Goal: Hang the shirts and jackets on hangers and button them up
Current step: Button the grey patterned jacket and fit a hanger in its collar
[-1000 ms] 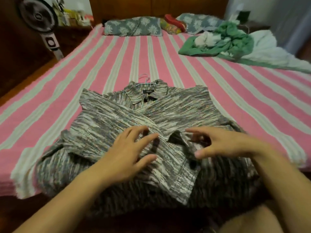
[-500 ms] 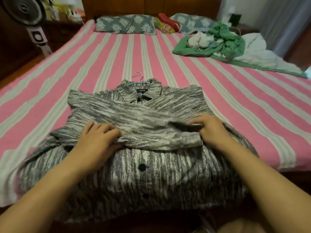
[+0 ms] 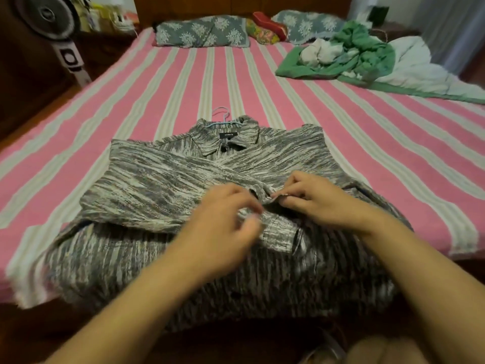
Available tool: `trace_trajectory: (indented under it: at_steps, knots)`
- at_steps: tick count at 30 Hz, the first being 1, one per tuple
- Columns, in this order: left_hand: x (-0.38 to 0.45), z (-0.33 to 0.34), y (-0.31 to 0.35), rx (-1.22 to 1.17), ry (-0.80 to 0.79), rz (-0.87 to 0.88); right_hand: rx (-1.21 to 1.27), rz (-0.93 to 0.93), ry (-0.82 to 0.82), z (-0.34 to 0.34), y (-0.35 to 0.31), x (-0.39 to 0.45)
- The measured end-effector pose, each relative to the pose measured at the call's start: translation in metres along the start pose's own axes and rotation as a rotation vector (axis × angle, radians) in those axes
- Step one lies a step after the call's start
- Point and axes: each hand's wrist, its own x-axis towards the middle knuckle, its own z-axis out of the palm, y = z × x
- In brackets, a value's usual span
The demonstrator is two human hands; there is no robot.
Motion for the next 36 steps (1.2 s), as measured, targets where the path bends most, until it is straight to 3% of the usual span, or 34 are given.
trace_trajectory:
  at_steps: [2, 5, 7, 12, 14, 18, 20, 22, 25, 28, 33, 36]
  knots:
    - [0.012, 0.032, 0.029, -0.010, 0.049, -0.037, 0.136, 0.020, 0.059, -0.001, -0.006, 0.002]
    - [0.018, 0.065, 0.036, 0.330, 0.012, -0.140, 0.449, 0.126, 0.270, 0.001, -0.016, 0.005]
    - [0.018, 0.072, 0.026, 0.401, 0.054, -0.095, 0.536, 0.185, 0.340, 0.000, -0.014, 0.007]
    - [0.006, 0.042, 0.001, -0.113, 0.125, -0.050, 0.603, 0.225, 0.306, -0.007, -0.007, -0.003]
    - [-0.004, 0.031, -0.006, -0.113, 0.242, 0.052, 0.632, 0.199, 0.240, -0.013, -0.016, -0.010]
    - [-0.014, 0.022, -0.018, 0.281, 0.539, 0.441, 0.665, 0.144, 0.048, -0.012, -0.045, -0.020]
    - [-0.016, 0.016, -0.029, 0.358, 0.610, 0.622, 0.731, 0.194, -0.056, -0.002, -0.053, -0.022]
    - [-0.018, 0.013, -0.040, 0.344, 0.628, 0.689, 0.807, 0.280, -0.086, 0.007, -0.058, -0.022]
    - [-0.022, 0.016, -0.049, 0.219, 0.625, 0.572, 0.989, 0.263, -0.047, 0.013, -0.071, -0.020]
    - [-0.027, 0.017, -0.048, 0.149, 0.630, 0.441, 0.999, 0.222, 0.009, 0.024, -0.088, -0.020]
    - [-0.031, 0.018, -0.037, -0.170, 0.590, 0.171, 0.756, 0.186, 0.145, 0.041, -0.111, -0.015]
    - [-0.031, 0.017, -0.028, -0.512, 0.509, -0.030, 0.675, 0.177, 0.201, 0.042, -0.112, -0.014]
